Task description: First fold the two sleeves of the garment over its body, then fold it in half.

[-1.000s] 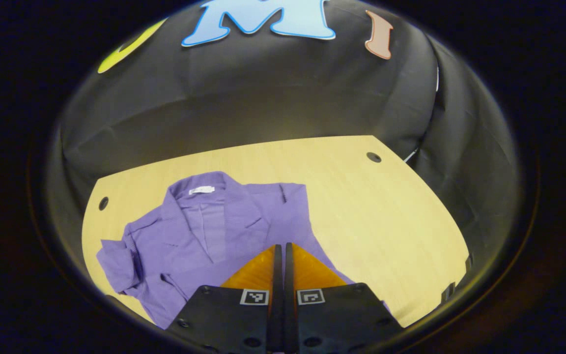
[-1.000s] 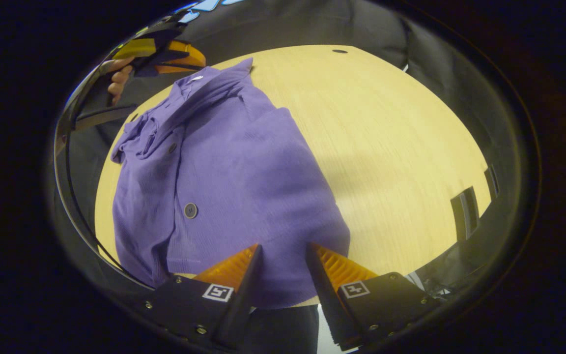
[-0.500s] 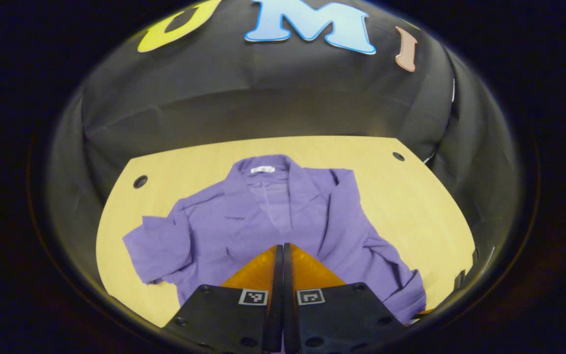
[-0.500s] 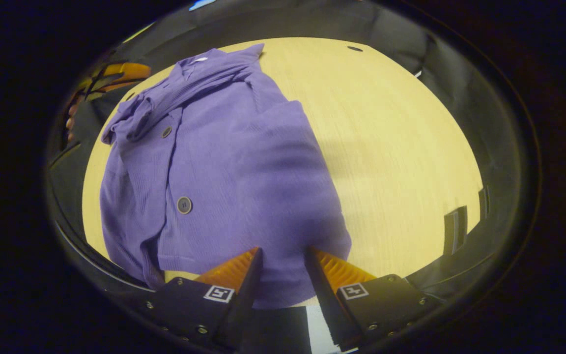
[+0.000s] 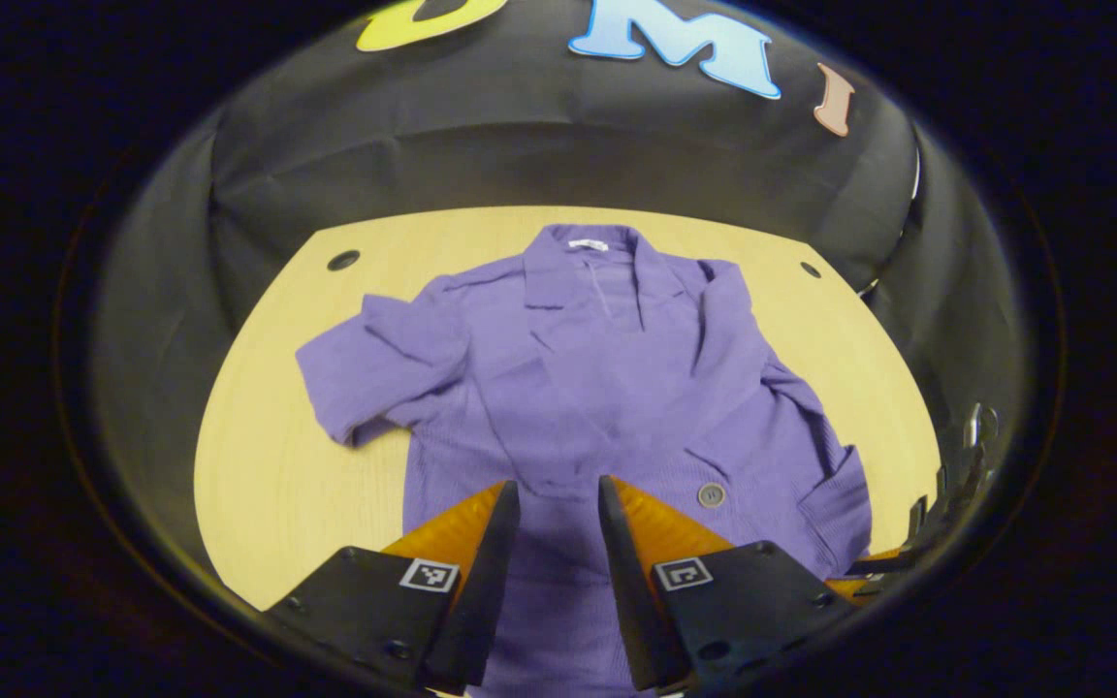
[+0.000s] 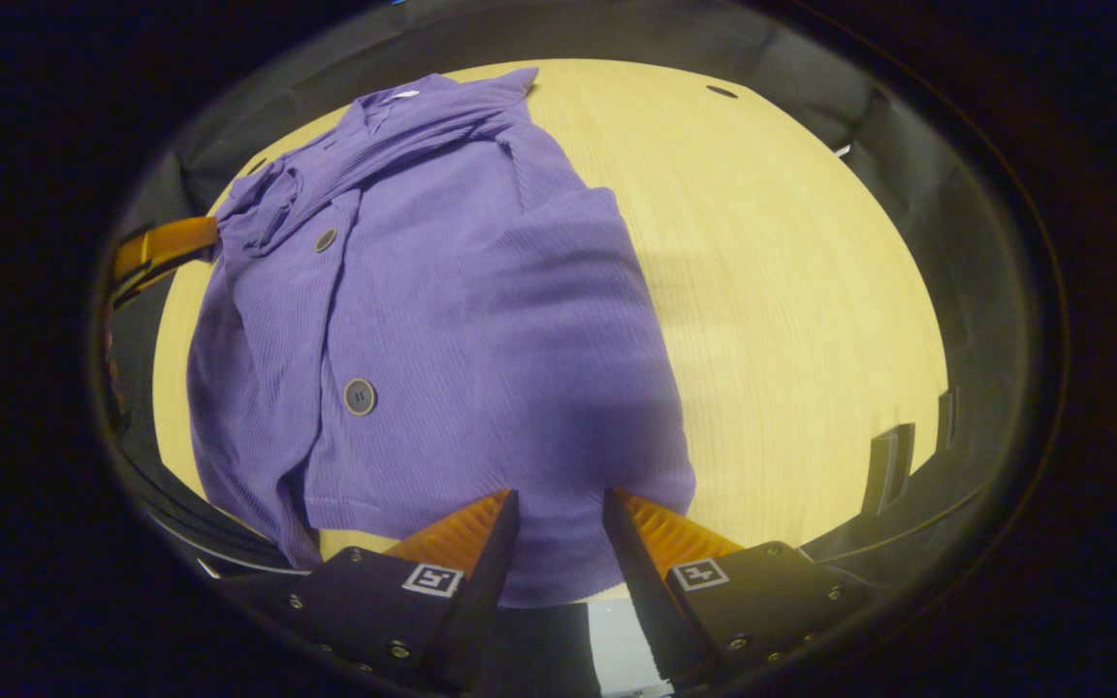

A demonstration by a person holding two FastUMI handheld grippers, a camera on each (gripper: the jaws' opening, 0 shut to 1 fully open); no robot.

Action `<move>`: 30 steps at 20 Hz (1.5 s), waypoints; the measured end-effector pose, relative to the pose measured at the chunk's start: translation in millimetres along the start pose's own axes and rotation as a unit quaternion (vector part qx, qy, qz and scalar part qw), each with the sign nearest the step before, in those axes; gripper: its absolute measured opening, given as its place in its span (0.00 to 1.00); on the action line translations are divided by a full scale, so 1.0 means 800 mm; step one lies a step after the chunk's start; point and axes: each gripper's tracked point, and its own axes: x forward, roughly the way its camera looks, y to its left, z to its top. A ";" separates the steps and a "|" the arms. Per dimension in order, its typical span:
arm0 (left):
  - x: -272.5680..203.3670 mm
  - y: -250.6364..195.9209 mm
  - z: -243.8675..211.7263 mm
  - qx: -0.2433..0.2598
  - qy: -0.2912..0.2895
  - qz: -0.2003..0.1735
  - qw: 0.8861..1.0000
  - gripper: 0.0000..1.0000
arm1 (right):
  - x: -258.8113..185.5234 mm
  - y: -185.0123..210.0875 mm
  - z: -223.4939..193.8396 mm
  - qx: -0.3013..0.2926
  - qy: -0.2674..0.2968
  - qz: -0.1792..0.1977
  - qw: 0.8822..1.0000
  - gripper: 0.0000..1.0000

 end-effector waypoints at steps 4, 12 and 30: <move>-0.026 0.009 -0.057 -0.004 0.026 0.009 1.000 0.61 | 0.001 0.000 0.003 0.001 0.004 -0.001 1.000 0.63; -0.068 0.011 -0.157 -0.014 0.093 0.013 0.995 0.75 | 0.001 0.001 0.004 -0.004 0.017 0.003 1.000 0.63; -0.052 0.036 -0.229 -0.038 0.198 0.070 0.977 0.88 | 0.003 0.001 0.004 0.003 0.024 0.001 1.000 0.64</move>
